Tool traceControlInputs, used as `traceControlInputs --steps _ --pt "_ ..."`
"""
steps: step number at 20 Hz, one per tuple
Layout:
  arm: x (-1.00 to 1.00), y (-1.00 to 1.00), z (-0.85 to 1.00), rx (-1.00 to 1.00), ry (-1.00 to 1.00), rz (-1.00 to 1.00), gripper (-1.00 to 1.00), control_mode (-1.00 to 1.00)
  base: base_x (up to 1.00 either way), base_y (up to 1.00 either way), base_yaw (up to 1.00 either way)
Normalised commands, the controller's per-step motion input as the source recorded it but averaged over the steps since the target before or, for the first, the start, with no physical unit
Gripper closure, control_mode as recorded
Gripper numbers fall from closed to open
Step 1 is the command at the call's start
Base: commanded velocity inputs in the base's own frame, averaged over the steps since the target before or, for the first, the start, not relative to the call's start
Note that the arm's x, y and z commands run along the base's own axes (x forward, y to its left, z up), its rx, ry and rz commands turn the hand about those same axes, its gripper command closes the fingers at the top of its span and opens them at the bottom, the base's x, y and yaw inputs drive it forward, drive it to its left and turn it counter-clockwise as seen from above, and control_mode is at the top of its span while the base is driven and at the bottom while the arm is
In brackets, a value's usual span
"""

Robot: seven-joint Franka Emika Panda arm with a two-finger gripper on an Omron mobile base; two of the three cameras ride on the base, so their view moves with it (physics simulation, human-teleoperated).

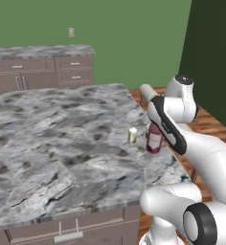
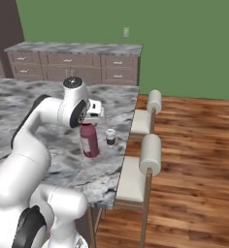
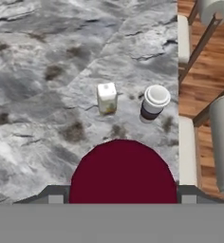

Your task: Move the drinks to the dining counter.

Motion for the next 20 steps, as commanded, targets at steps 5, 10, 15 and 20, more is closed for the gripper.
traceControlInputs --steps 5,10,15,20 --pt "0.55 -0.38 -0.48 0.05 0.01 0.04 1.00 -1.00 0.00 0.00 0.00" --pt "0.39 -0.23 -0.26 0.03 0.07 0.01 1.00 -1.00 0.00 0.00 0.00" --pt "0.24 -0.07 -0.18 0.01 0.09 0.01 1.00 -1.00 0.00 0.00 0.00" --pt "0.26 0.00 -0.26 0.00 0.03 0.00 1.00 -1.00 0.00 0.00 0.00"
